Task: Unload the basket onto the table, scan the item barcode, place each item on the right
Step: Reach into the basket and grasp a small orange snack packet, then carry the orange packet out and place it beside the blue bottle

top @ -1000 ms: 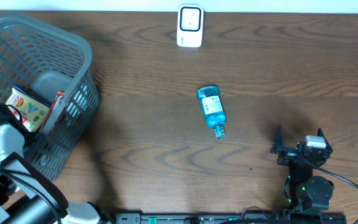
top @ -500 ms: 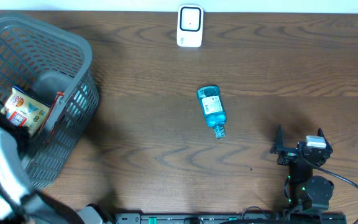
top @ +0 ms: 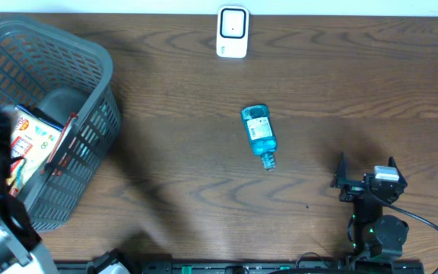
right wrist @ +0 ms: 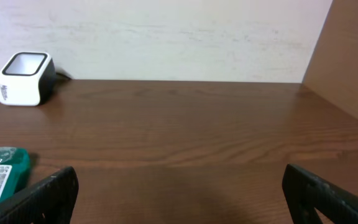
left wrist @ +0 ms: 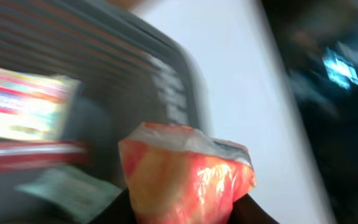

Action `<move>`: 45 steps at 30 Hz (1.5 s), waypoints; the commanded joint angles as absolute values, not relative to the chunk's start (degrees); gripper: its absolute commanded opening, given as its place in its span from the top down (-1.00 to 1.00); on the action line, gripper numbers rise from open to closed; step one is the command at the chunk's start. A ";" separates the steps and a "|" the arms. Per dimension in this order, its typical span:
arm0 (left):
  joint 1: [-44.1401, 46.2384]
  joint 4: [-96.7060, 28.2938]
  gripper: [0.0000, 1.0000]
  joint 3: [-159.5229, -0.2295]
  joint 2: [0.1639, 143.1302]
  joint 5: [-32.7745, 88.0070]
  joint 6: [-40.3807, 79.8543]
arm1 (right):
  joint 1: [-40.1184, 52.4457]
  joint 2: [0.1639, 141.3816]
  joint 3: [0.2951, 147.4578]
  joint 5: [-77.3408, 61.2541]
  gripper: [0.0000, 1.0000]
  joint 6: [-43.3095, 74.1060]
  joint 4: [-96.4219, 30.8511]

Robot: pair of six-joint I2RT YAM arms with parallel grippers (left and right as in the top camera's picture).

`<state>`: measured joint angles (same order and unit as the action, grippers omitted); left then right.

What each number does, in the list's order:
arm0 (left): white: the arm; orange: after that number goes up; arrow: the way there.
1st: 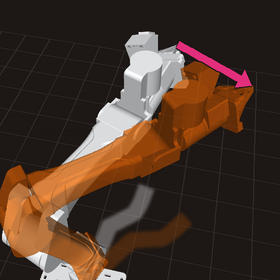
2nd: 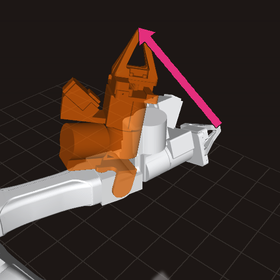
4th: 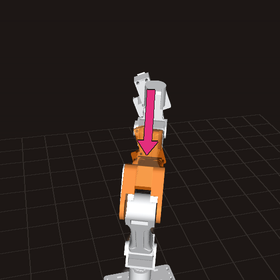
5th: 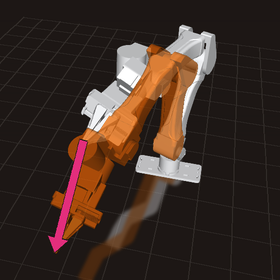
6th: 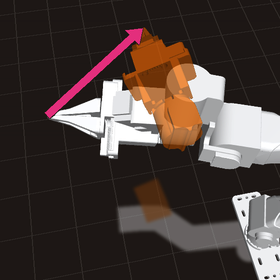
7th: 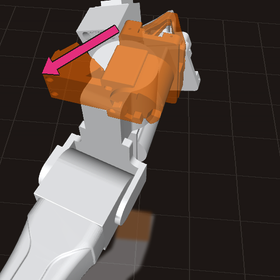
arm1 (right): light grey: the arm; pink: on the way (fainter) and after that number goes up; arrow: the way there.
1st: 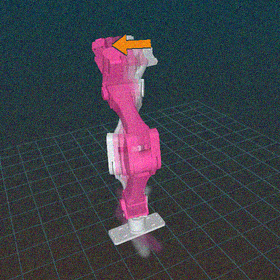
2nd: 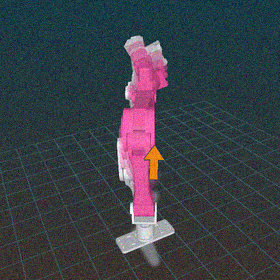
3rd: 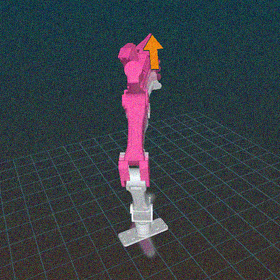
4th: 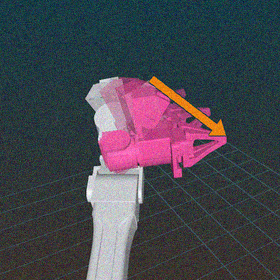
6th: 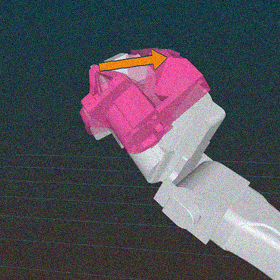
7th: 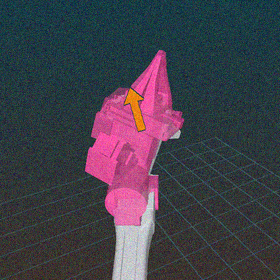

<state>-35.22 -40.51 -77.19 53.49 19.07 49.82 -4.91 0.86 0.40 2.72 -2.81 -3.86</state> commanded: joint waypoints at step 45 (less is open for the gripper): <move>39.57 -31.62 -0.29 -77.52 114.72 3.11 47.66 | -4.45 0.71 0.32 2.63 -0.98 -3.49 -4.08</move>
